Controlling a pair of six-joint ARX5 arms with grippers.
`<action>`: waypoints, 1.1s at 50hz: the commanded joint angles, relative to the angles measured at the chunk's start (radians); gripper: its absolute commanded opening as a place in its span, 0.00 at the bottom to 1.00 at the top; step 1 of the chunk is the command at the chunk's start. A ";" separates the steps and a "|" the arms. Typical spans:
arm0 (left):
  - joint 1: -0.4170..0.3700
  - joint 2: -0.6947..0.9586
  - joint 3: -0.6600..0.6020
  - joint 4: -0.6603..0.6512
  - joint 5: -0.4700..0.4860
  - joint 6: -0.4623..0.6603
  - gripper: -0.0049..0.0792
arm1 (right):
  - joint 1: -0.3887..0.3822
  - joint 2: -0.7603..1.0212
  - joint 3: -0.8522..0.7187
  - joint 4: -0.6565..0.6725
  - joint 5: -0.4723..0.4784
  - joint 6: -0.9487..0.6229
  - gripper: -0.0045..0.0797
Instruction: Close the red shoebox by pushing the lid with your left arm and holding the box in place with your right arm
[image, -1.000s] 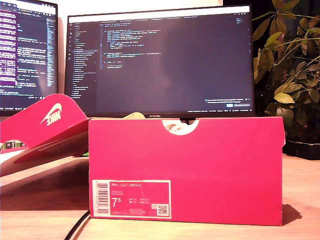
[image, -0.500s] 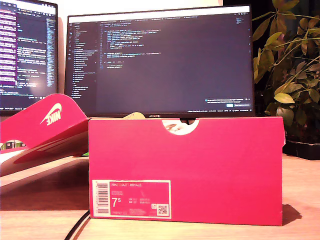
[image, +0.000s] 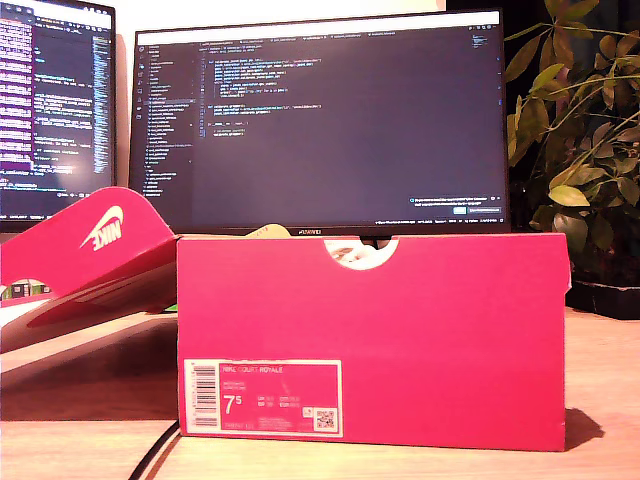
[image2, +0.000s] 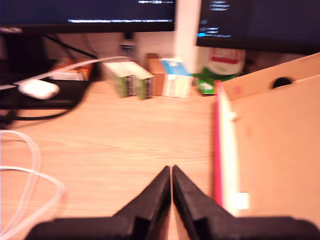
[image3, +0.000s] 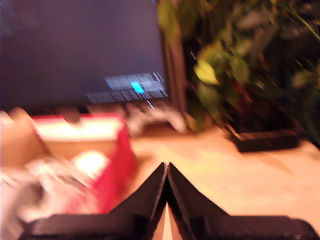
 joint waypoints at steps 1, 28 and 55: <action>0.001 -0.007 -0.035 0.004 0.007 -0.038 0.04 | 0.003 -0.006 -0.005 0.014 -0.026 0.032 0.04; 0.001 0.002 0.077 0.113 0.220 -0.318 0.04 | 0.003 0.000 0.118 0.019 -0.152 0.143 0.04; 0.002 0.374 0.414 -0.013 0.269 -0.288 0.04 | 0.003 0.236 0.385 -0.150 -0.153 0.034 0.04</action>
